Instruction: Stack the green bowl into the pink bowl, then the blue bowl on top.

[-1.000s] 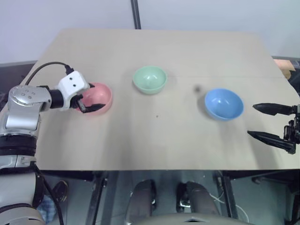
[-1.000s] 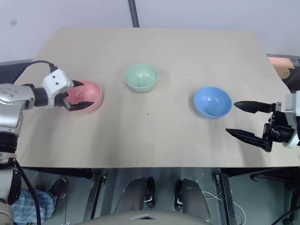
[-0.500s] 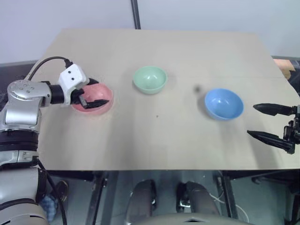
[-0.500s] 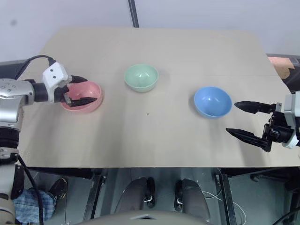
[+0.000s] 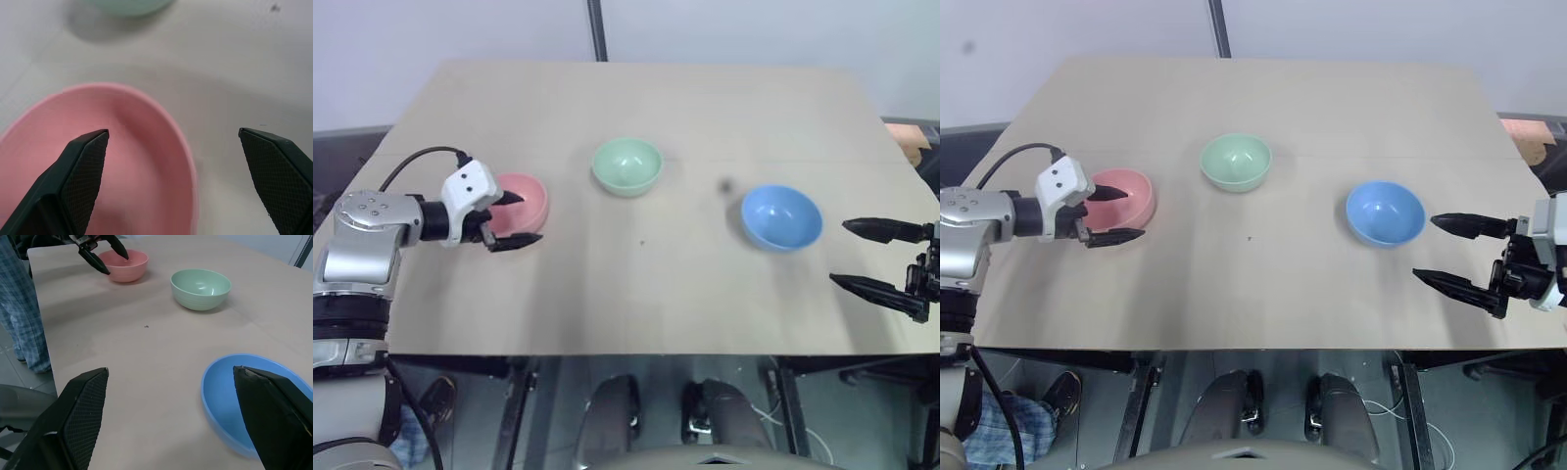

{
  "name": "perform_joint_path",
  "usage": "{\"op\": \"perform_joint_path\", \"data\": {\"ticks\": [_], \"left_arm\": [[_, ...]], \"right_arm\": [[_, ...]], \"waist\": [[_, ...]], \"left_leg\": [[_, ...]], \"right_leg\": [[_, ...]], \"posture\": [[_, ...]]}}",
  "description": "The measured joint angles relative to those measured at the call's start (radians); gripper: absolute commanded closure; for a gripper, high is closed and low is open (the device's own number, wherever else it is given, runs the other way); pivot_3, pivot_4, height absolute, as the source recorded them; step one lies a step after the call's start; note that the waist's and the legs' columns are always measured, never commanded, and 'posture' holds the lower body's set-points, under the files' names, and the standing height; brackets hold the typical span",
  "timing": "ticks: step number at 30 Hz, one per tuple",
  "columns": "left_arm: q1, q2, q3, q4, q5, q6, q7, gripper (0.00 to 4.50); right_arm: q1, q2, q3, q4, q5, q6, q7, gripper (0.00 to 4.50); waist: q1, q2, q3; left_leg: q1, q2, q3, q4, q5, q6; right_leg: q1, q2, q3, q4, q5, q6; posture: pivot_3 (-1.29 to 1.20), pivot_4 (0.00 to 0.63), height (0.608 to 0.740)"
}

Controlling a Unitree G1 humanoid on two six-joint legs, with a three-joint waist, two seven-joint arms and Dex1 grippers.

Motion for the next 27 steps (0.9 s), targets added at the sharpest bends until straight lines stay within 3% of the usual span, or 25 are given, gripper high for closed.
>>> {"op": "perform_joint_path", "data": {"ticks": [4,7,12,15,22,27], "left_arm": [[0.023,0.017,-0.014,0.002,0.034,-0.007,-0.005,0.0],[0.029,0.027,-0.039,0.008,0.051,0.0,-0.026,0.78],[0.029,0.033,-0.039,0.019,0.07,-0.001,-0.03,3.41],[0.028,0.032,-0.038,0.019,0.07,-0.008,-0.029,4.49],[0.013,0.027,-0.041,0.02,0.071,-0.046,-0.049,4.49],[-0.044,-0.065,-0.105,-0.049,0.067,-0.09,-0.093,4.49]], "right_arm": [[0.0,0.0,0.0,0.008,-0.003,-0.009,-0.001,0.09],[-0.001,0.0,0.0,0.016,-0.003,-0.013,-0.002,0.0],[-0.001,0.0,0.001,0.017,-0.003,-0.013,-0.003,0.0],[-0.001,0.0,0.001,0.017,-0.003,-0.013,-0.004,0.0],[-0.001,0.0,0.0,0.017,-0.003,-0.013,-0.01,0.0],[-0.002,0.0,0.002,0.017,-0.003,-0.014,-0.013,0.0]], "waist": [[-0.001,0.0,0.0],[-0.001,0.0,0.0],[-0.001,0.0,0.0],[-0.001,0.0,0.0],[-0.001,0.001,-0.001],[0.003,0.0,0.0]], "left_leg": [[0.0,0.0,0.0,0.0,0.0,0.001],[0.0,0.0,0.0,0.0,-0.001,0.001],[0.0,0.0,0.0,0.0,-0.001,0.001],[0.0,0.0,0.0,0.0,-0.001,0.001],[0.0,0.0,0.0,0.0,-0.001,0.001],[0.0,-0.001,0.0,0.001,0.0,0.001]], "right_leg": [[0.0,0.0,0.0,0.0,0.0,0.0],[0.0,0.0,0.0,0.0,0.0,0.0],[0.0,0.0,0.0,0.0,0.0,0.0],[0.0,0.0,0.0,0.0,0.0,0.0],[0.0,0.0,0.0,0.0,0.0,0.0],[0.001,0.0,0.0,0.0,0.0,0.0]], "posture": [[0.0,0.15,0.74],[0.0,0.15,0.74],[0.0,0.15,0.74],[0.0,0.15,0.74],[0.0,0.15,0.74],[0.0,0.15,0.74]]}}
